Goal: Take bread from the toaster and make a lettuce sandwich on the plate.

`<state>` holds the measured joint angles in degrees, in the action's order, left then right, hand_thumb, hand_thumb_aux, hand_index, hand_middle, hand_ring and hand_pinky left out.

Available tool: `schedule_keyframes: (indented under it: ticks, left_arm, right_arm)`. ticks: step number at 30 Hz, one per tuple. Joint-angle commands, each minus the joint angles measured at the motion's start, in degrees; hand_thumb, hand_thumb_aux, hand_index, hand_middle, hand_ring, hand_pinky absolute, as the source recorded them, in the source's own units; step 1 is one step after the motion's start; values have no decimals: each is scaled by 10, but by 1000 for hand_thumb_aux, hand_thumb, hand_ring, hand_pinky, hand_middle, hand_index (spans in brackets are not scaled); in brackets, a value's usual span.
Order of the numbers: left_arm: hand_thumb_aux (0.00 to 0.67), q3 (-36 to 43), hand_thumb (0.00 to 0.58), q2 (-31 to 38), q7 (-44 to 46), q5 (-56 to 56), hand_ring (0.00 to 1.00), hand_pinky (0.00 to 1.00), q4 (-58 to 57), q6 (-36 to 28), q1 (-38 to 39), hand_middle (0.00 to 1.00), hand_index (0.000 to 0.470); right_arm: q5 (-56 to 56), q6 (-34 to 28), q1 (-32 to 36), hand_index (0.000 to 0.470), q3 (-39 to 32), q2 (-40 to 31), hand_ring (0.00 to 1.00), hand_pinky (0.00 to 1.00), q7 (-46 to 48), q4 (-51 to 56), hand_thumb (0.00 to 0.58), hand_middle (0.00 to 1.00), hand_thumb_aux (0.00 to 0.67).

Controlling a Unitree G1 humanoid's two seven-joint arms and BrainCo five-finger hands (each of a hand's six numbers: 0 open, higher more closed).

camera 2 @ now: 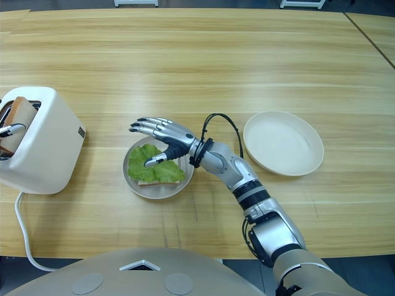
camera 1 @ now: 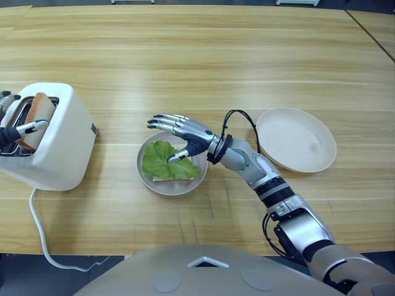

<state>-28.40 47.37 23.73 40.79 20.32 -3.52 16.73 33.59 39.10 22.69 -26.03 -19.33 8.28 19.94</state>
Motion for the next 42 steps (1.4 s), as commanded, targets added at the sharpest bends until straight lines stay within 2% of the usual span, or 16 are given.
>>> schedule_keyframes:
  ticks: [1,14,21,29,33,36,39,42]
  left_arm:
    - [670,3,580,2,-9,-15,0,0,5,10,-10,0,470]
    - [670,-3,580,0,-20,-64,0,0,10,27,-26,0,470]
    - [670,-38,580,-9,-68,-100,0,0,29,28,-76,0,470]
    - [670,-49,580,-32,-66,-204,0,0,83,22,-141,0,470]
    - [670,-45,580,-27,-57,-252,0,0,94,16,-174,0,470]
    - [670,11,580,-37,-27,-312,0,0,111,-2,-210,0,470]
    - [670,156,580,-80,18,-357,0,0,105,-20,-247,0,470]
    - [670,267,580,-113,45,-340,0,0,57,-8,-258,0,470]
  right_arm:
    - [4,1,1,0,-2,1,0,0,-3,7,0,0,0]
    - [13,-1,6,0,-3,3,0,0,-15,15,0,0,0]
    - [13,-1,9,0,2,3,0,0,-23,16,0,0,0]
    - [10,-5,12,0,11,1,0,0,-37,16,0,0,0]
    - [-5,-11,12,0,44,-5,0,0,-57,3,0,0,0]
    - [-31,-25,10,0,107,-14,0,0,-99,-16,0,0,0]
    - [-59,-48,14,0,215,-32,0,0,-180,-44,0,0,0]
    - [-75,-58,14,0,276,-47,0,0,-221,-58,0,0,0]
